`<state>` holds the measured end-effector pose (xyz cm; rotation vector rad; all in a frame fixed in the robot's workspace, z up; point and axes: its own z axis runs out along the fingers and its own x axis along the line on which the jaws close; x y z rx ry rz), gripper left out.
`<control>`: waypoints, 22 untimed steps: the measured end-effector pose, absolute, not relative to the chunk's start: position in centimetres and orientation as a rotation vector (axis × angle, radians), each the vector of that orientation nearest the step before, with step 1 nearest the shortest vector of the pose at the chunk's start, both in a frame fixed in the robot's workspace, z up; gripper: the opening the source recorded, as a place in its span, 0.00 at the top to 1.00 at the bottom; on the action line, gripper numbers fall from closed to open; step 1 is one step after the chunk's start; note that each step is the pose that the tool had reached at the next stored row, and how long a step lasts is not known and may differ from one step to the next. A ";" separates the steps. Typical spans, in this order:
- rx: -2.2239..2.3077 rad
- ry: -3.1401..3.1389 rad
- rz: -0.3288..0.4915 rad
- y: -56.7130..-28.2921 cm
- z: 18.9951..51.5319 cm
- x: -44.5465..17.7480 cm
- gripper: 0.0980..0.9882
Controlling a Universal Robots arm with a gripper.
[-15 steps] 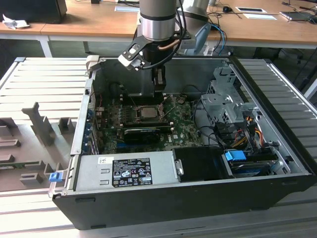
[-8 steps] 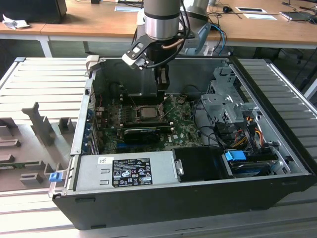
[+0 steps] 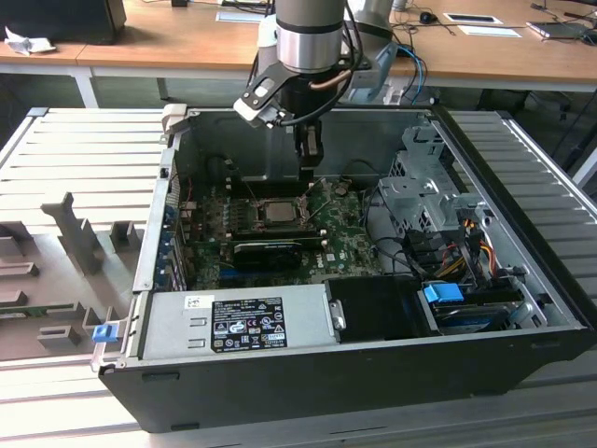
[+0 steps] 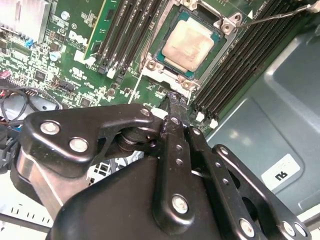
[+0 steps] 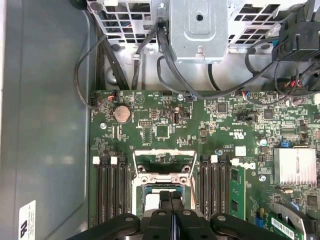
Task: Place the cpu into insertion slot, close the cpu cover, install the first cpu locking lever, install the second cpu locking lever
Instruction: 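Close the cpu cover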
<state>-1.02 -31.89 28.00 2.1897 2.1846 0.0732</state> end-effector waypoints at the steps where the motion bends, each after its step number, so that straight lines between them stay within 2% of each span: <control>1: 2.190 2.184 0.073 -31.9 28.0 -0.9 0.99; 22: 2.189 2.185 0.073 -31.9 27.8 2.2 0.99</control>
